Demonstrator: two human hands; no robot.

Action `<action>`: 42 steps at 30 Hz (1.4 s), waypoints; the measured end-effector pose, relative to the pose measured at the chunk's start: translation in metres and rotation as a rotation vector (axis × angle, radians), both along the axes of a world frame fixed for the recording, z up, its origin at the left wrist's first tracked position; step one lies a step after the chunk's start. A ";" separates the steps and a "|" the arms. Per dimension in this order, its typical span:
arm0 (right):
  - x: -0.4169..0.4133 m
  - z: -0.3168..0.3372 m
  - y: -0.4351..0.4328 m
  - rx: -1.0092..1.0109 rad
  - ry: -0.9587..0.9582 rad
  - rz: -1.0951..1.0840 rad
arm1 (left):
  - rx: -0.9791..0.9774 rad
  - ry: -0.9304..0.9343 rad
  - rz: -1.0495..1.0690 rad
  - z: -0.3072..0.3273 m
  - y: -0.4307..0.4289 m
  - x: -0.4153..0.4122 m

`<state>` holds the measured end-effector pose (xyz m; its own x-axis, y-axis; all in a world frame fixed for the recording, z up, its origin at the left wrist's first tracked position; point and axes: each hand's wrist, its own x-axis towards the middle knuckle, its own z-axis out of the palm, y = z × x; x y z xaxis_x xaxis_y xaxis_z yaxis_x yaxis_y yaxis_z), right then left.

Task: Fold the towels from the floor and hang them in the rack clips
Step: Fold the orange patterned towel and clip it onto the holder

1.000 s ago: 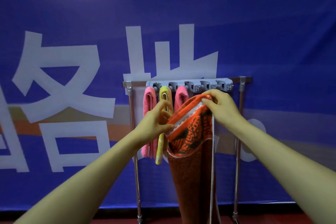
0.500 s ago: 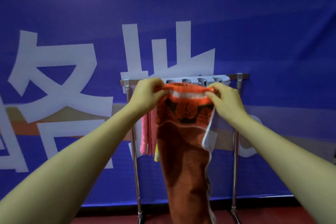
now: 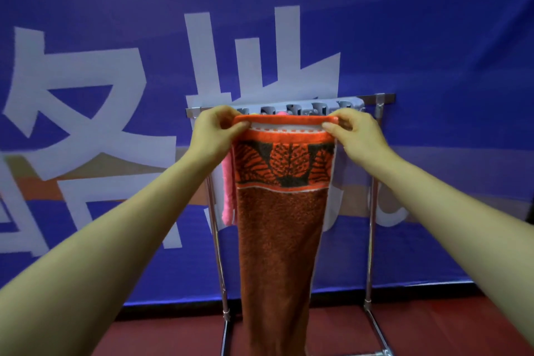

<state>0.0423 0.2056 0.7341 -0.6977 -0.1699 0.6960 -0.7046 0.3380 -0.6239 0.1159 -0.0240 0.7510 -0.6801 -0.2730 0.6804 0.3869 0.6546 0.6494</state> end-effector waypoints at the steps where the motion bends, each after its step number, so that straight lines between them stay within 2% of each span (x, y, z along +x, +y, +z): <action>1: 0.000 -0.001 -0.001 -0.001 -0.003 -0.010 | -0.015 -0.003 0.003 -0.002 -0.001 0.000; 5: 0.002 -0.007 -0.004 0.034 0.019 -0.110 | -0.142 -0.040 0.070 -0.007 -0.001 0.000; 7: 0.006 -0.010 -0.007 0.046 0.048 -0.172 | -0.143 -0.059 0.093 -0.010 0.001 -0.002; 14: 0.014 -0.024 -0.026 -0.093 0.078 -0.277 | -0.015 -0.076 0.152 -0.023 0.028 -0.010; 16: 0.016 -0.027 -0.033 -0.108 0.086 -0.290 | 0.074 -0.074 0.133 -0.028 0.040 -0.014; 19: 0.013 -0.027 -0.033 -0.103 0.113 -0.276 | 0.105 -0.093 0.038 -0.030 0.046 -0.014; 21: 0.008 -0.025 -0.026 -0.080 0.144 -0.250 | 0.047 -0.172 -0.153 -0.024 0.040 -0.006; 23: 0.004 -0.022 -0.016 -0.054 0.157 -0.225 | -0.062 -0.325 -0.397 -0.013 0.031 0.004; 25: 0.001 -0.019 -0.010 -0.021 0.143 -0.201 | -0.233 -0.460 -0.535 -0.001 0.028 0.015; 27: 0.001 -0.019 -0.010 0.019 0.111 -0.176 | -0.379 -0.558 -0.553 0.011 0.033 0.022; 29: 0.003 -0.019 -0.012 0.025 0.085 -0.158 | -0.431 -0.644 -0.540 0.019 0.039 0.024; 36: 0.006 -0.017 -0.012 -0.001 0.071 -0.066 | -0.325 -0.739 -0.649 0.022 0.045 0.029; 38: 0.006 -0.014 -0.013 -0.018 0.081 -0.044 | -0.518 -0.692 -0.634 0.024 0.047 0.032; 40: 0.004 -0.012 -0.013 -0.048 0.067 -0.008 | -0.708 -0.525 -0.565 0.022 0.047 0.031; 42: 0.002 -0.010 -0.011 -0.075 0.037 0.035 | -0.768 -0.330 -0.451 0.020 0.046 0.026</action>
<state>0.0445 0.1944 0.7240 -0.6657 -0.1404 0.7329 -0.7384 0.2658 -0.6198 0.1415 0.0221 0.7706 -0.8022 0.5045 0.3193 0.5813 0.7821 0.2248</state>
